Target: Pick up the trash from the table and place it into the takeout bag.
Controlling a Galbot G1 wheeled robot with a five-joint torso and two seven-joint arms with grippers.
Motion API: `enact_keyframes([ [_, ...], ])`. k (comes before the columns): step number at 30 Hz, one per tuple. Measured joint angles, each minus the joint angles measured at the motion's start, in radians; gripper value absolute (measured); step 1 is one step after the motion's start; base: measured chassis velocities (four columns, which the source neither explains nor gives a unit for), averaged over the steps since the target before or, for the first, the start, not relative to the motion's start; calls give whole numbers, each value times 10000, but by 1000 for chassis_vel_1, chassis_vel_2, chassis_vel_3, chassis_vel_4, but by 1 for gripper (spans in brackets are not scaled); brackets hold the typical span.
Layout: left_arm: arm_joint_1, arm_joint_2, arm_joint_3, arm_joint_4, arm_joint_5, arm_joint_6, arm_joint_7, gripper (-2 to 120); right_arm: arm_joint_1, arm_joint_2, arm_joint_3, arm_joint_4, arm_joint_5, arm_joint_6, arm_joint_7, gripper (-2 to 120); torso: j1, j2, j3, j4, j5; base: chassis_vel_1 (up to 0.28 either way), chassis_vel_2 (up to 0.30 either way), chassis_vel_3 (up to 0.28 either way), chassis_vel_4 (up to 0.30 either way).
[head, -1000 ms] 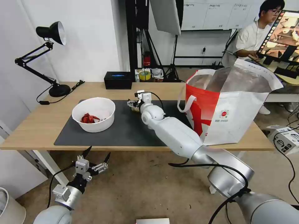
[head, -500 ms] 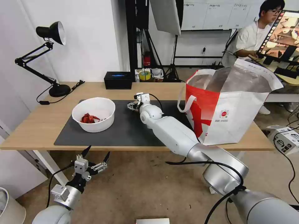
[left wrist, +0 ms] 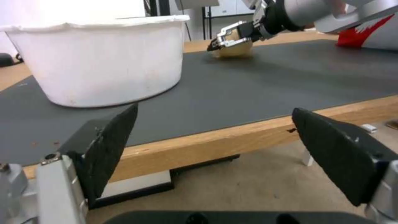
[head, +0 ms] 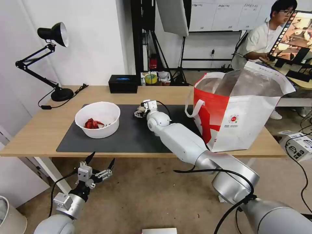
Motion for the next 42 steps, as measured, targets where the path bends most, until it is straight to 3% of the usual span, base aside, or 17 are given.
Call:
enact_keyframes([
  [5, 5, -22, 2, 4, 3, -8, 1, 100, 0, 0, -35, -33, 0, 0, -12, 98, 0, 0, 0, 0, 0, 0, 0, 0, 0],
  [13, -1, -16, 40, 4, 10, -12, 1, 100, -87, -12, 4, -66, 16, 9, -9, 70, 0, 0, 0, 0, 1, 0, 0, 0, 0],
  [14, 8, -8, 49, 0, 17, -12, 2, 100, -143, -23, 32, -18, 19, 33, 6, 60, 0, 1, 0, 0, 0, 0, 0, 0, 0],
  [16, 11, -3, 52, -5, 19, -13, 2, 100, -168, -37, 36, 34, 21, 40, 15, 57, 0, 0, 0, 0, 0, 0, 0, 0, 0],
  [18, 18, 4, 60, -18, 23, -12, 2, 100, -209, -84, 38, 189, 24, 54, 60, 45, 0, 0, 0, 0, 0, 0, 0, 0, 0],
  [23, 39, 3, 62, -47, 30, -13, 2, 100, -332, -299, 6, 757, 44, 103, 317, 30, 0, 0, 0, 0, 0, 0, 0, 0, 0],
  [28, 68, 2, 66, -109, 54, -14, -4, 100, -864, -1377, -333, 2860, 199, 293, 1191, 11, 0, 0, 0, 0, 2, 0, 0, 0, 0],
  [31, 96, -18, 75, -133, 75, -14, -2, 100, -1210, -1899, -357, 3794, 230, 301, 1531, 7, 0, 0, 0, -1, 3, 0, 0, 0, 0],
  [35, 137, -71, 116, -161, 112, -14, -3, 100, -1756, -2622, -351, 5150, 241, 326, 1876, 7, 0, 0, 0, -2, 3, 0, 0, 0, 0],
  [37, 196, -159, 135, -201, 169, -13, -5, 100, -2420, -3243, -200, 6576, 221, 372, 2134, 7, -1, 1, 0, 1, 4, 0, 0, 0, 0],
  [42, 256, -181, 165, -269, 239, -4, -27, 100, -3181, -3797, 126, 7988, -6, 514, 2307, 7, -2, 1, -1, -1, 3, 0, 0, 0, 0],
])
